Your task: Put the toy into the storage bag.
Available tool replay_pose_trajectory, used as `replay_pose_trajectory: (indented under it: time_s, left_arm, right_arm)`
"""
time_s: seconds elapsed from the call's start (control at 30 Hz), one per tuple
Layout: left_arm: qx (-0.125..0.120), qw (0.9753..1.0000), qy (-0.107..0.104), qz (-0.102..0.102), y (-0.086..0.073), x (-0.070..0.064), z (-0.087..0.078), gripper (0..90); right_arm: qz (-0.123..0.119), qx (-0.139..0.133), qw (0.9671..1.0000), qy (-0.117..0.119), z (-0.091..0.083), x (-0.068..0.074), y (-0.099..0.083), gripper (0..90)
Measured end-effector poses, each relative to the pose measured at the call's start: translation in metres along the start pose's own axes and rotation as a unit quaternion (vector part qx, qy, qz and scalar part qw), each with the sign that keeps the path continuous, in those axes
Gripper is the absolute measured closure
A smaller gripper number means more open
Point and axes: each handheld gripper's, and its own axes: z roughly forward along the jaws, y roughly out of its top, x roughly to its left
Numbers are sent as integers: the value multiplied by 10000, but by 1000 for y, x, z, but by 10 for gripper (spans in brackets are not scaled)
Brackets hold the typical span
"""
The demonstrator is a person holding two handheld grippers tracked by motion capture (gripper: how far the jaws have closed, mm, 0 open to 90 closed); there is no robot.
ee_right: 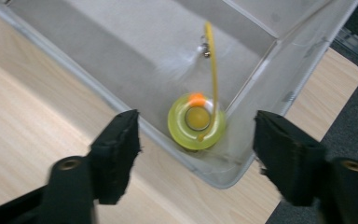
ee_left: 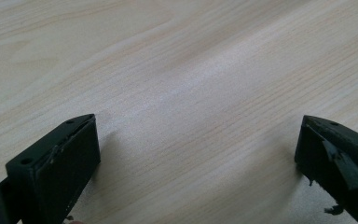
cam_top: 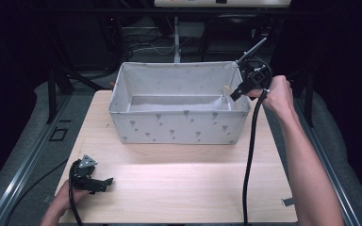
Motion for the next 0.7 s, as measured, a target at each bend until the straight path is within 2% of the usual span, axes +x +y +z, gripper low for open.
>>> replay_pose_trajectory:
  time_s: [0.17,0.43,0.63,0.7]
  left_arm:
    - [3,10000,-3,8,0,0,0,0]
    - [-27,10000,31,3,0,0,0,0]
    - [-31,10000,29,7,0,0,1,0]
    - [-37,10000,32,9,0,0,1,0]
  right_arm:
    - [-192,-108,9997,101,-10,19,-6,155]
    - [-453,-193,9985,240,-10,48,-31,100]
    - [-527,-288,9977,317,-6,67,-52,82]
    - [-577,-219,9975,332,-3,72,-58,74]
